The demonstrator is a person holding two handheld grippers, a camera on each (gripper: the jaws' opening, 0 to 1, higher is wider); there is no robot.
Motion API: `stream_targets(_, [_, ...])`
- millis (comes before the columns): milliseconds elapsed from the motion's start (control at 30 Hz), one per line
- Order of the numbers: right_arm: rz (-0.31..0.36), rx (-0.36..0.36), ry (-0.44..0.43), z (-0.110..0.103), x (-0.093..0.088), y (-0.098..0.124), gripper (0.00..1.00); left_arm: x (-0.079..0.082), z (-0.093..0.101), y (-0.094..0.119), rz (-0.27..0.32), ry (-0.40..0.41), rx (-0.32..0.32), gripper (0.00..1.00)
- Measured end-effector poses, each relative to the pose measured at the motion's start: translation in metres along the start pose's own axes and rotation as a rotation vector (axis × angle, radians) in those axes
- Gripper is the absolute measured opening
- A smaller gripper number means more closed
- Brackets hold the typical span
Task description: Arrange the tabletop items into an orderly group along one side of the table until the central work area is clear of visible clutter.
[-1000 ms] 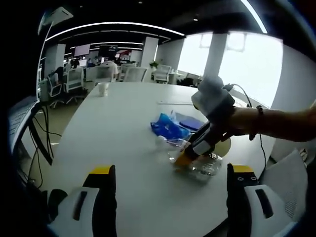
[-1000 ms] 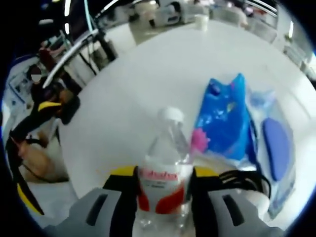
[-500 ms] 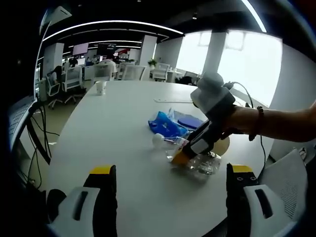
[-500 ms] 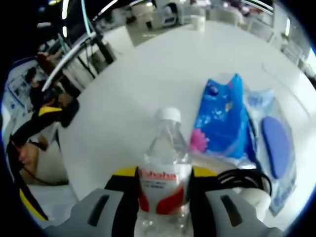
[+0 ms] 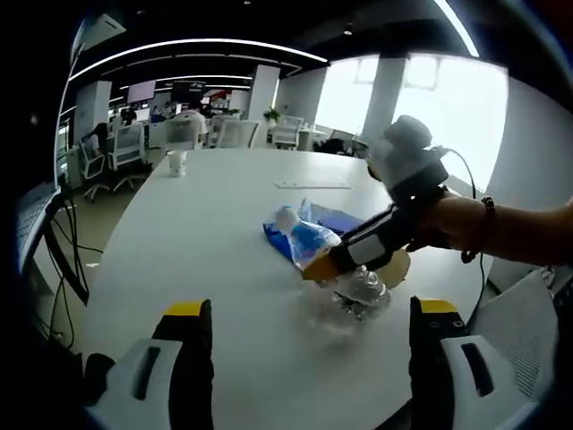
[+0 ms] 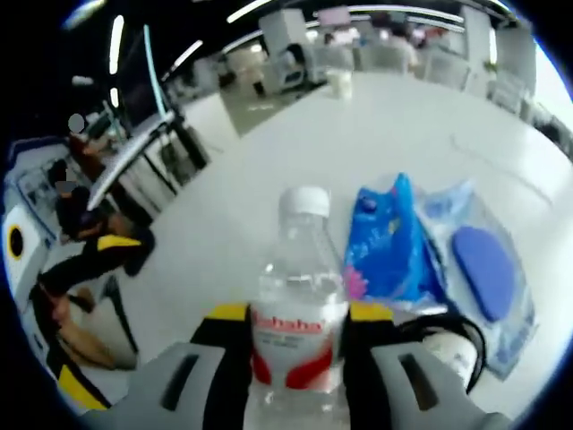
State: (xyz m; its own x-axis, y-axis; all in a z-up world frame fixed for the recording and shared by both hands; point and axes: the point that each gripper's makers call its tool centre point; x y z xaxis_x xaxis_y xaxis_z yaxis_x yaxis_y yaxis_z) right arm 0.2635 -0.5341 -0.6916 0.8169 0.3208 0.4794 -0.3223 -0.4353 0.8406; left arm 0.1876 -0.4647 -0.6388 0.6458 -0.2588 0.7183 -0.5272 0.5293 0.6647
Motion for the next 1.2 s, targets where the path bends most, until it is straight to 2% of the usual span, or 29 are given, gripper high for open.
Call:
stream_targets(67, [0.024, -0.021, -0.013, 0.003, 0.001, 0.006, 0.35, 0.001, 0.001, -0.002, -0.003, -0.006, -0.007, 0.89])
stream_targets(100, [0.067, -0.032, -0.005, 0.004, 0.007, 0.009, 0.35, 0.002, 0.002, -0.003, -0.004, -0.008, -0.009, 0.89])
stream_targets(233, [0.137, -0.037, -0.033, 0.008, 0.014, 0.016, 0.35, 0.004, 0.006, -0.007, -0.006, -0.018, -0.023, 0.89])
stream_targets(267, [0.186, -0.047, -0.039, 0.010, 0.020, 0.019, 0.35, 0.004, 0.007, -0.007, -0.007, -0.020, -0.025, 0.89])
stream_targets(367, [0.262, -0.073, -0.044, 0.014, 0.025, 0.024, 0.35, 0.005, 0.010, -0.009, -0.007, -0.030, -0.035, 0.89])
stream_targets(433, [0.303, -0.083, -0.053, 0.015, 0.026, 0.025, 0.35, 0.004, 0.010, -0.010, -0.009, -0.033, -0.037, 0.88])
stream_targets(533, [0.321, -0.103, -0.045, 0.017, 0.023, 0.023, 0.35, 0.006, 0.010, -0.010, 0.008, -0.026, -0.043, 0.88])
stream_targets(633, [0.412, -0.120, -0.042, 0.016, 0.028, 0.028, 0.35, 0.004, 0.009, -0.010, 0.005, -0.021, -0.046, 0.88])
stream_targets(833, [0.441, -0.127, -0.026, 0.013, 0.022, 0.029, 0.35, -0.002, 0.007, -0.010, -0.017, -0.032, -0.040, 0.87])
stream_targets(1200, [0.494, -0.201, 0.022, 0.003, 0.007, 0.039, 0.36, -0.003, 0.009, -0.011, -0.021, -0.053, -0.032, 0.86])
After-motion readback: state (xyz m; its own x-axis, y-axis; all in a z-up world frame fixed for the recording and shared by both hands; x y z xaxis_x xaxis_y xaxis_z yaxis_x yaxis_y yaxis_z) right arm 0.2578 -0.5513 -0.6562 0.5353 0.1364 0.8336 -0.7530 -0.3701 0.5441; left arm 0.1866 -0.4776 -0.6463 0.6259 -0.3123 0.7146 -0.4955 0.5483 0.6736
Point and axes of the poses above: the point that each gripper's makers call its tool centre point, and the gripper's own axes: y roughly backward along the fingers, z roughly to its right, x roughly out of its top, and after that the axes turned 14 degrees about -z, right-handed
